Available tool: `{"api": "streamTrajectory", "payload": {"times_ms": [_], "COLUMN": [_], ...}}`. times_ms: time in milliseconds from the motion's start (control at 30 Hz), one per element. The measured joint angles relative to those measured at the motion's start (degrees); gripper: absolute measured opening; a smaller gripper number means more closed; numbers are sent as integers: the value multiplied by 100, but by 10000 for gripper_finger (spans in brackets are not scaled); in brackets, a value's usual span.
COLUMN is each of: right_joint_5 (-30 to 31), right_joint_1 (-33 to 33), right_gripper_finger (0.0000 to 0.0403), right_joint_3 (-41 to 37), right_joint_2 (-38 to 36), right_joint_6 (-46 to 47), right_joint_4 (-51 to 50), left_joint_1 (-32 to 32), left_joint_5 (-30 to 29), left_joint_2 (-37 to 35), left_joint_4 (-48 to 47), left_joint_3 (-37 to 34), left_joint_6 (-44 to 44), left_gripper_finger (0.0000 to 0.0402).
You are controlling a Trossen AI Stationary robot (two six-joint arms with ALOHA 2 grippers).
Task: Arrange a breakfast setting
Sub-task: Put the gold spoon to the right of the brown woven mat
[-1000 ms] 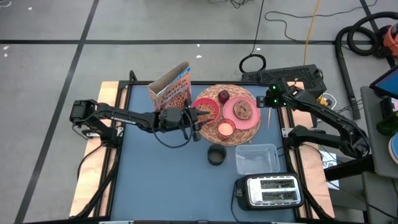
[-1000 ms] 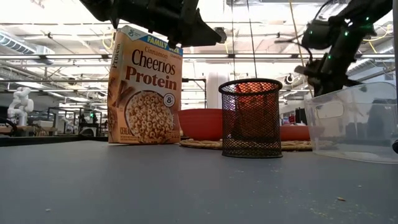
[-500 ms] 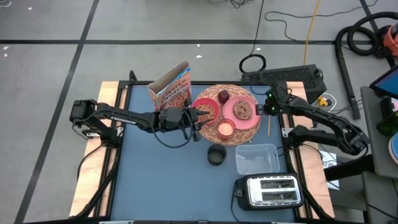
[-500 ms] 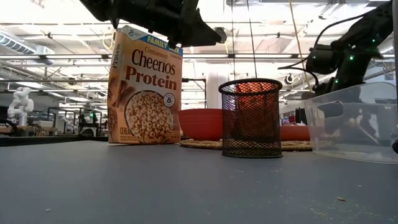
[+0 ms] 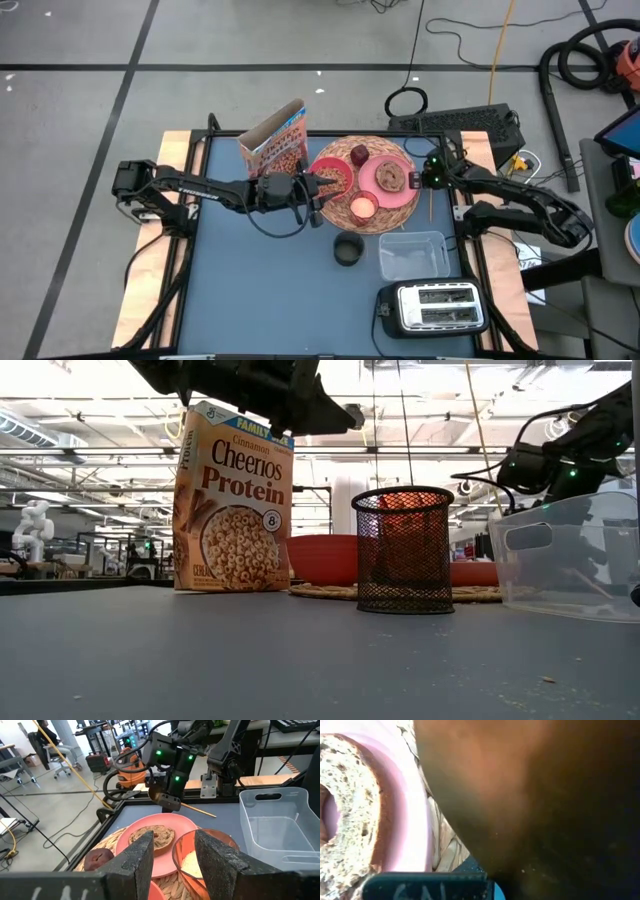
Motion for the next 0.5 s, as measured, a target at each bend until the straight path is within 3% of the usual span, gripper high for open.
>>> {"api": "streamTrajectory", "payload": {"times_ms": [500], "right_joint_5": [455], "right_joint_1": [2], "right_gripper_finger": [14], "right_joint_3": [-132], "right_joint_2": [-2], "right_joint_6": [-1], "right_joint_4": [268], "left_joint_1": [-2], "left_joint_5": [1], "left_joint_2": [0], "left_joint_4": [-31], "left_joint_3": [0], "left_joint_6": [0], "left_gripper_finger": [149]}}
